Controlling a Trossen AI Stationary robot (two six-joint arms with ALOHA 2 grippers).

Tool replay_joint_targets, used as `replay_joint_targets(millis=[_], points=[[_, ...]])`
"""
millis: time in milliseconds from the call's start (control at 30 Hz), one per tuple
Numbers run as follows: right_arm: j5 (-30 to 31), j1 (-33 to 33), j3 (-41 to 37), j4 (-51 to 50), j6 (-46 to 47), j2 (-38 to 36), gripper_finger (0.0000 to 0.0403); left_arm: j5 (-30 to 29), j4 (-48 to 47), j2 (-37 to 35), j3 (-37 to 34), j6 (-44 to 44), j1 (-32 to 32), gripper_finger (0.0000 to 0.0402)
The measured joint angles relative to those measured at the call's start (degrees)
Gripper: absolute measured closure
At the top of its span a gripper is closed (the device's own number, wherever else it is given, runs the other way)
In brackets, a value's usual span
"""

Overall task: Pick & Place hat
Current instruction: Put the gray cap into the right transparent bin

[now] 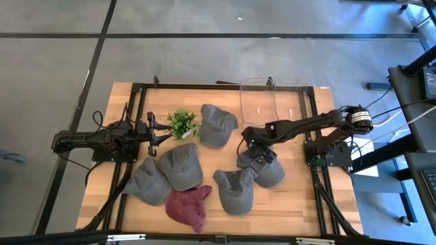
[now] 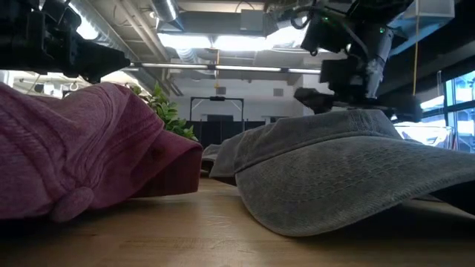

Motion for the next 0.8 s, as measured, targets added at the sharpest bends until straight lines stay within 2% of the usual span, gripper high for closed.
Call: replay_joint_targets(millis=[67,433,633,800], points=[[-2.5,0.0,-0.3,0.1,-0.9,1.1,0.0164,0.0,-0.4,0.0,0.0,0.0,0.0,0.0253],[-3.4,-0.2,-0.3,2.2,0.5,8.2,0.0164,0.0,-0.5,0.0,0.0,0.0,0.0,0.0253],[-4.9,-0.2,-0.3,2.2,0.9,9.2,0.0164,0.0,-0.5,0.1,0.0,-0.1,0.0,0.0253],[-5.3,-0.2,-0.4,2.5,7.7,8.1,0.0164,0.0,-0.5,0.1,0.0,-0.1,0.0,0.0253]])
